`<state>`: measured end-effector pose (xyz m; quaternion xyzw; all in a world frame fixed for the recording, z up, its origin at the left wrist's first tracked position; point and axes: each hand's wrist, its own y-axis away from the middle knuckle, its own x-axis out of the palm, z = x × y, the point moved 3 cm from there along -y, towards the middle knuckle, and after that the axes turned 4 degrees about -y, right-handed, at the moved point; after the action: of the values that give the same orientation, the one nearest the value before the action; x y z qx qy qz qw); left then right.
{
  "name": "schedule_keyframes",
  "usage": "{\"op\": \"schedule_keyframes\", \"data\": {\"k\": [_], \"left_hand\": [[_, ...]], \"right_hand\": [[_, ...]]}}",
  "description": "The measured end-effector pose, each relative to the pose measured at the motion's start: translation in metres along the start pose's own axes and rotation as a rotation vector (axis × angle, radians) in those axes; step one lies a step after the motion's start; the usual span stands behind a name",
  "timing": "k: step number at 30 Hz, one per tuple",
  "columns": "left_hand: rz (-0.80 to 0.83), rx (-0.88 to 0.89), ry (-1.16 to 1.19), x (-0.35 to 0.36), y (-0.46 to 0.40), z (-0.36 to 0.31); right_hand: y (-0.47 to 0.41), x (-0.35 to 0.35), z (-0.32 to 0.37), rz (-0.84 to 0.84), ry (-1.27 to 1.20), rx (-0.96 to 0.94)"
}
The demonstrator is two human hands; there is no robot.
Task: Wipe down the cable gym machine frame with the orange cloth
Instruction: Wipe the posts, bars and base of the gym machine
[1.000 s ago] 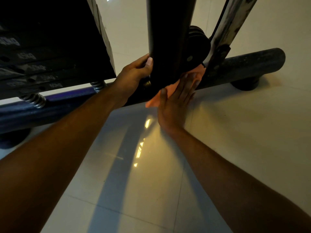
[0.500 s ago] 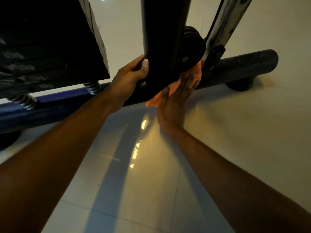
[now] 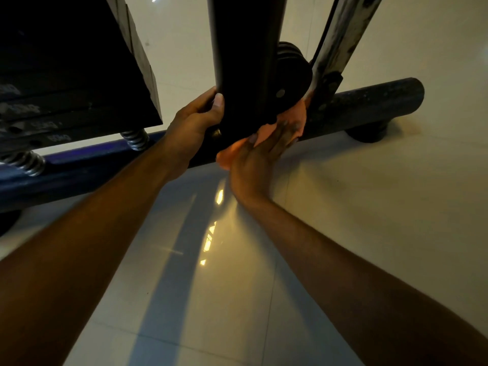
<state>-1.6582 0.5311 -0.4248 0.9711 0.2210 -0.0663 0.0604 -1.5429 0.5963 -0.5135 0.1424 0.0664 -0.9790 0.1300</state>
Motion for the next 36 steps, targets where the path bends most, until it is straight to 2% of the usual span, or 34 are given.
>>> {"op": "schedule_keyframes", "data": {"k": [3,6,7,9,13,17,19,22,25,27,30,32,36], "left_hand": [[-0.009,0.005,-0.003,0.0,0.001,-0.001],[-0.033,-0.004,0.021,0.002,0.002,-0.001],[-0.045,0.0,0.021,0.003,0.003,-0.001],[-0.071,0.019,-0.01,0.006,0.005,-0.002],[-0.088,0.055,-0.036,0.011,0.009,-0.004],[-0.109,0.055,-0.038,0.012,0.009,-0.004],[-0.12,0.054,-0.054,0.013,0.011,-0.005],[-0.135,0.059,-0.074,0.015,0.013,-0.007],[-0.139,0.064,-0.083,0.017,0.014,-0.009],[-0.139,0.057,-0.078,0.019,0.015,-0.009],[-0.162,0.043,-0.084,0.021,0.017,-0.01],[-0.168,0.036,-0.088,0.022,0.017,-0.011],[-0.185,0.03,-0.083,0.023,0.018,-0.01]], "right_hand": [[0.012,0.008,0.014,0.085,0.031,-0.093],[0.004,-0.013,-0.008,0.108,0.302,-0.386],[-0.002,-0.021,-0.018,0.119,0.368,-0.422],[-0.011,-0.033,-0.027,0.122,0.373,-0.389],[-0.007,-0.02,-0.004,0.116,0.197,-0.265],[-0.011,-0.03,-0.016,0.221,0.408,-0.348],[-0.021,-0.049,-0.028,0.219,0.496,-0.436],[-0.024,-0.054,-0.017,0.16,0.413,-0.445],[-0.01,-0.038,-0.003,0.179,0.295,-0.409],[-0.014,-0.043,-0.01,0.216,0.365,-0.386],[-0.03,-0.059,-0.029,0.221,0.559,-0.49],[-0.031,-0.058,-0.024,0.194,0.476,-0.408],[-0.016,-0.045,-0.004,0.275,0.257,-0.252]]}}
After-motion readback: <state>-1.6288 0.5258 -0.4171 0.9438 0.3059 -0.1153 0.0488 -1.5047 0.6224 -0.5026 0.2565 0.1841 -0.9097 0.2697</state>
